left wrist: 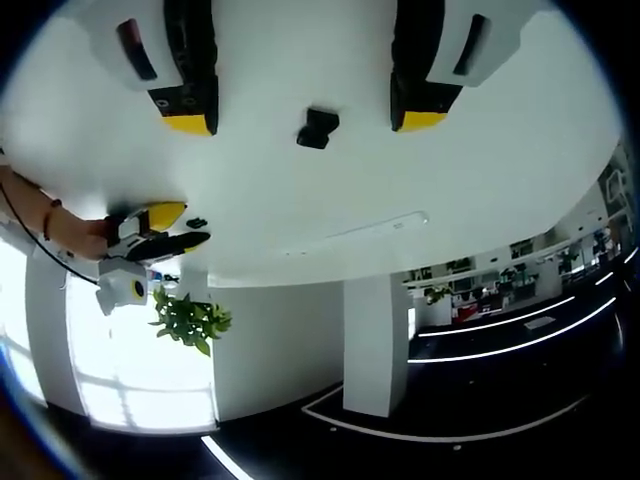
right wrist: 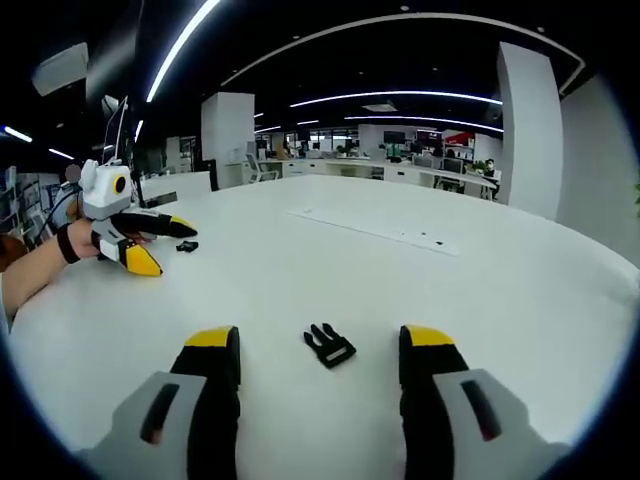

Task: Snap the two parts of the plastic buckle together until the buckle closes and remains connected.

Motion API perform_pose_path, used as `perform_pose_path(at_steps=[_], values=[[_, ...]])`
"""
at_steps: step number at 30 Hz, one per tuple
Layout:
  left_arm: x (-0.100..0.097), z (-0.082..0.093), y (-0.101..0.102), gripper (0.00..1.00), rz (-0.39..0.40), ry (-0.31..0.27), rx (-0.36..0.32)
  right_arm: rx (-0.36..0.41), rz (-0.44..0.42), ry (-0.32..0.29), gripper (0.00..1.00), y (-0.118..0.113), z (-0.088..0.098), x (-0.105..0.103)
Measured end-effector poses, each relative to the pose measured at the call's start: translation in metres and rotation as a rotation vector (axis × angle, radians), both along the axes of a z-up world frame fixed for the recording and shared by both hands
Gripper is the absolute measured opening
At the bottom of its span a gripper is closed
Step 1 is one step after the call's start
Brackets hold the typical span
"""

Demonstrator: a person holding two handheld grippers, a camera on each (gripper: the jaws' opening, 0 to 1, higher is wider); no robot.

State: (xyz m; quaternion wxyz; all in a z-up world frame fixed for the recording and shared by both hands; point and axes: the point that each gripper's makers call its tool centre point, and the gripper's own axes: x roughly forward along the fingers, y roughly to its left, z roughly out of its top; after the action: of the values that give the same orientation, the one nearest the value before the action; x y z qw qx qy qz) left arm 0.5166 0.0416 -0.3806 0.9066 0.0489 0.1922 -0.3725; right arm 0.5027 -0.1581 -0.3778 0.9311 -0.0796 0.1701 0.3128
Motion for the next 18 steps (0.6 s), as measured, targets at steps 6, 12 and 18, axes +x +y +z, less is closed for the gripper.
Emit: perform_pose_path(at_steps=[6,12,18], values=[[0.0005,0.0001,0.0,0.69,-0.001,-0.001,0.0,0.001,0.002,0.0,0.64,-0.0001,0.0003,0.0031],[-0.0017,0.0001,-0.0031,0.63,-0.024,-0.004,-0.002,0.001,0.021,-0.004,0.6,0.0015,0.0028,0.0058],[-0.0031,0.0001,-0.0054,0.6,-0.035,-0.005,-0.004,0.004,0.044,-0.008,0.54,0.0016,0.0048,0.0105]])
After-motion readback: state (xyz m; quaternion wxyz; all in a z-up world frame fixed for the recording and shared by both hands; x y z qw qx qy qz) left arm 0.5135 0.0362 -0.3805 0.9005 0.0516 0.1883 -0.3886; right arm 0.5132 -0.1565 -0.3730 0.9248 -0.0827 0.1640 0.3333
